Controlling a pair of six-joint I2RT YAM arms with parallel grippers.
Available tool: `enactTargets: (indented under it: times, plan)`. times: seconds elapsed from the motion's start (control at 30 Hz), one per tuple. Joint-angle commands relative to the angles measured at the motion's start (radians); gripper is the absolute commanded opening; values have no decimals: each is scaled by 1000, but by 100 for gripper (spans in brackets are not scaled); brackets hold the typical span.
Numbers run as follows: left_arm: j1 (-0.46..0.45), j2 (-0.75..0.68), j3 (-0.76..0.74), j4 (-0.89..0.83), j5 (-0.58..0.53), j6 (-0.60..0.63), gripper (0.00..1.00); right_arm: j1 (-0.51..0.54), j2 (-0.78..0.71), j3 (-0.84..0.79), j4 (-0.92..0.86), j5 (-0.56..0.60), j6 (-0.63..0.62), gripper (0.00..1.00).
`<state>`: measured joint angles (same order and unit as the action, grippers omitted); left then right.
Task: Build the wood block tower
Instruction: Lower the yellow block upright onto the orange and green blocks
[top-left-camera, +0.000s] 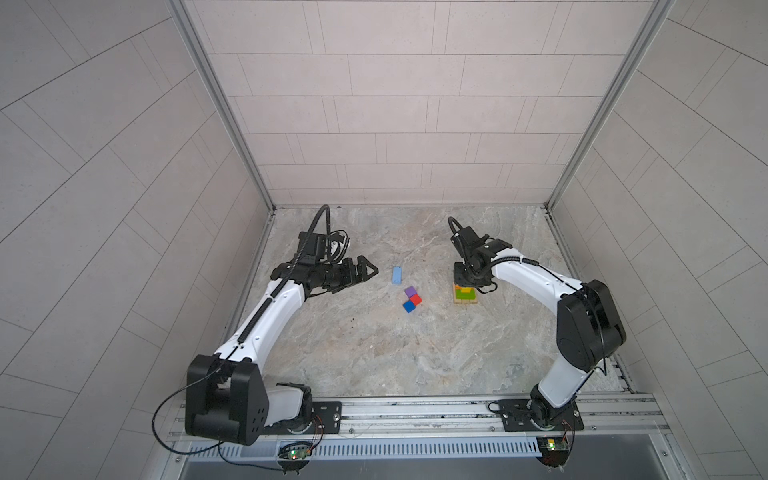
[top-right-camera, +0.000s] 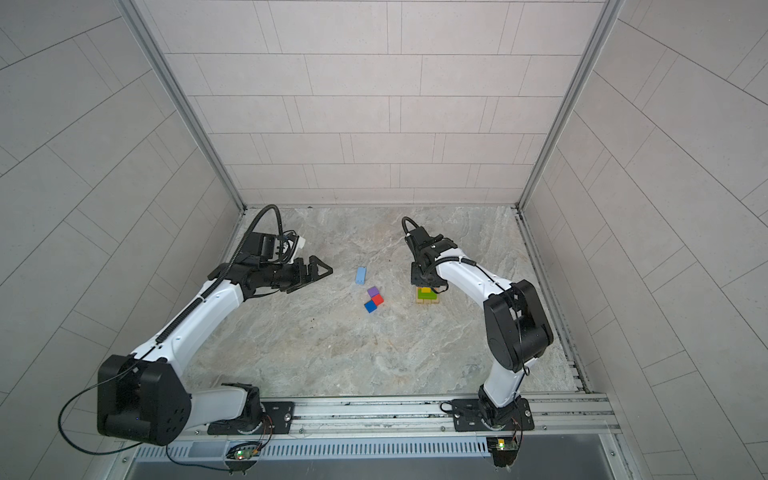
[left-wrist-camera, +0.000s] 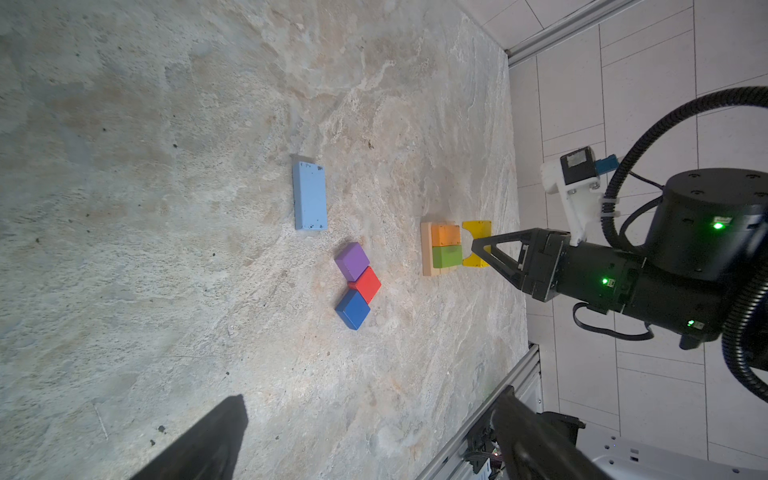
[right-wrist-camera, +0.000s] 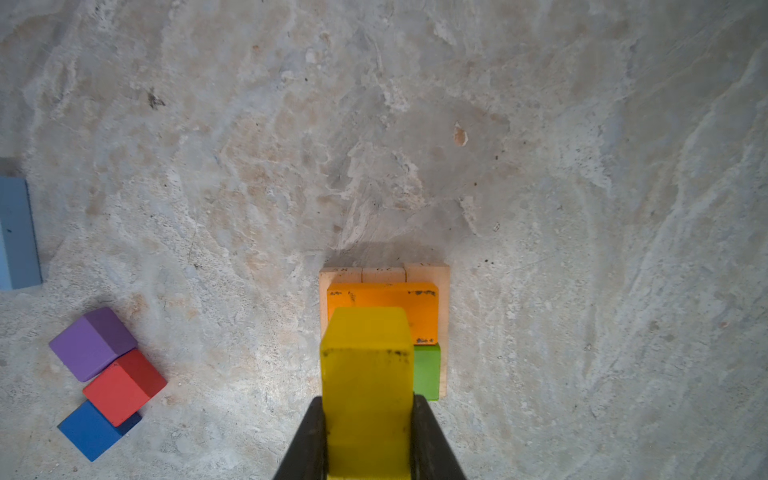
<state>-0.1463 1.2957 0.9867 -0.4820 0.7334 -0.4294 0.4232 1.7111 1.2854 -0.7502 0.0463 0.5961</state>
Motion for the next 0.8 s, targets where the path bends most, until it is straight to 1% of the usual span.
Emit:
enactTargets:
  times: [0.0,0.33,0.77]
  plan:
    - [4,1,-15,19,11,3,99,-6,12,-15,4,6,4,10]
    - [3,0,-16,19,9,3,99,-12,13,-49,31,10,5,10]
    - [3,-1,-17,19,8,3,99,-15,25,-51,49,12,6,10]
